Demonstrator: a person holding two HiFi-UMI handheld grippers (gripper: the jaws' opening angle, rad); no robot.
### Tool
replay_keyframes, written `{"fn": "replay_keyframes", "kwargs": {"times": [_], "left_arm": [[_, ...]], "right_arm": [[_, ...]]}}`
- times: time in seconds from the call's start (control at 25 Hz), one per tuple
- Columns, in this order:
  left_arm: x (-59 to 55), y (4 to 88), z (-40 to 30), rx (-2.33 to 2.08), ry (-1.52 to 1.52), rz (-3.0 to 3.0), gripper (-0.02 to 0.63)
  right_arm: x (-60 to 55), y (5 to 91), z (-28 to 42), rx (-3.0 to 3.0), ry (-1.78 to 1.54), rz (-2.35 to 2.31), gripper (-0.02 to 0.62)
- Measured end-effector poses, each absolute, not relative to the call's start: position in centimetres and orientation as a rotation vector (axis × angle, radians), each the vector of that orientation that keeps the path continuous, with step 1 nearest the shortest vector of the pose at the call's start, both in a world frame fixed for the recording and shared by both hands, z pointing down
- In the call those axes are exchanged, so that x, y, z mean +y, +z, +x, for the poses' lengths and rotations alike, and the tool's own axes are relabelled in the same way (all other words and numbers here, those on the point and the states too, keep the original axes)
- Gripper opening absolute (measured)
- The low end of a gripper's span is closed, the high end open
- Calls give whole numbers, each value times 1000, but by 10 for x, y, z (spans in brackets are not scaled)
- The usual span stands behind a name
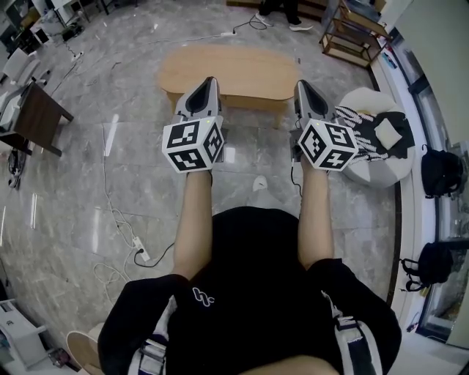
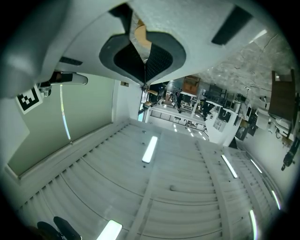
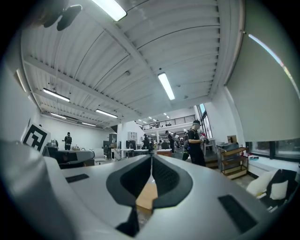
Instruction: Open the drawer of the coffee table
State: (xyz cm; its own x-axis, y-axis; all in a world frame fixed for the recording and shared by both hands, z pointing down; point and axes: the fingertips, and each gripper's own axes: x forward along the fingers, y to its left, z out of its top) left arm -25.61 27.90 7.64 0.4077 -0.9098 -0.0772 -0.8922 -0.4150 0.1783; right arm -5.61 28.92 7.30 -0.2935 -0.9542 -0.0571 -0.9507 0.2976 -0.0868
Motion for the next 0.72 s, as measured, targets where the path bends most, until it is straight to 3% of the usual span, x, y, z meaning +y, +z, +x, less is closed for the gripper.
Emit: {"fn": "replay_keyframes", "kwargs": {"times": [0.72], "left_arm": [[120,109,-203,-1705,-211,2486,11]], "right_arm": [[118,106,6,2462,-114,-1787,14]]}}
